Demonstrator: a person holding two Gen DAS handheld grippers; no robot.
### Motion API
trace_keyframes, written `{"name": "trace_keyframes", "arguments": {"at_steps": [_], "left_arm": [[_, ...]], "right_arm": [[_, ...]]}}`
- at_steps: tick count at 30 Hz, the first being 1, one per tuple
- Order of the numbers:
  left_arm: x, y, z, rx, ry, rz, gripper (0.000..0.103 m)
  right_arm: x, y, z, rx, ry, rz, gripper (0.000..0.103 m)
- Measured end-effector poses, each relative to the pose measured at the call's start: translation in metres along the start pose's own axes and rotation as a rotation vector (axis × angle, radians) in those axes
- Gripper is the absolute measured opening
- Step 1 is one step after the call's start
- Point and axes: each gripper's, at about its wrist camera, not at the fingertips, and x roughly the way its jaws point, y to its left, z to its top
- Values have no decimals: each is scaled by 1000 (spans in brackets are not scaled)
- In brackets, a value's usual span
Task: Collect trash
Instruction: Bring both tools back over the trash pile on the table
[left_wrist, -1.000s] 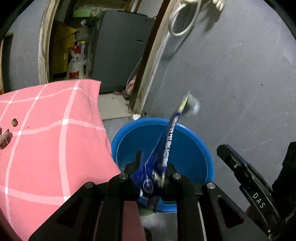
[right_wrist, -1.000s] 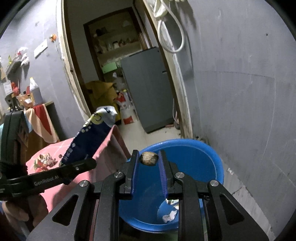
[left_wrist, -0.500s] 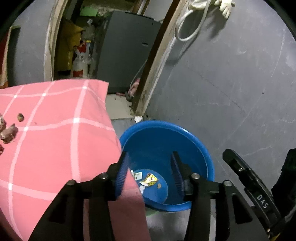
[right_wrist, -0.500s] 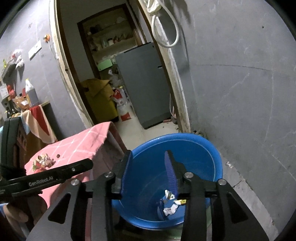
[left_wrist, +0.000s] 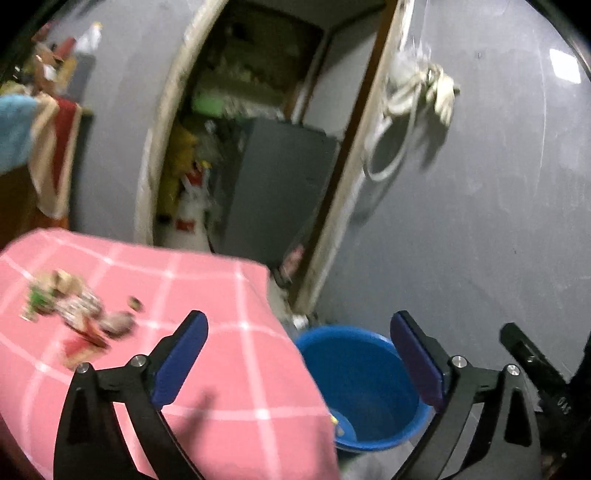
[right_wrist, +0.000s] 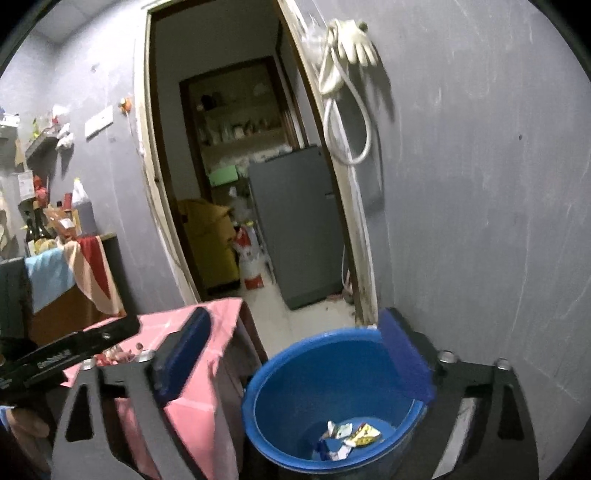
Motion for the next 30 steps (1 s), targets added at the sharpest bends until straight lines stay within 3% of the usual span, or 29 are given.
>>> {"name": "trace_keyframes", "arguments": {"at_steps": [5,14,24,30], "left_arm": [[-36,18,8,12,-89,64,100],[-89,50,10,26,-173,165,100],[-135,90,3,84,-220,280,100],[-147,118,-5,93,-210,331,100]], "right_arm": [[-15,20,6,-43,-65,14,103],[-30,62,11,-109,-134,69,103],[-20,117,5,-139,-122,161,103],[-7,151,-4,-165,-95,223,103]]}}
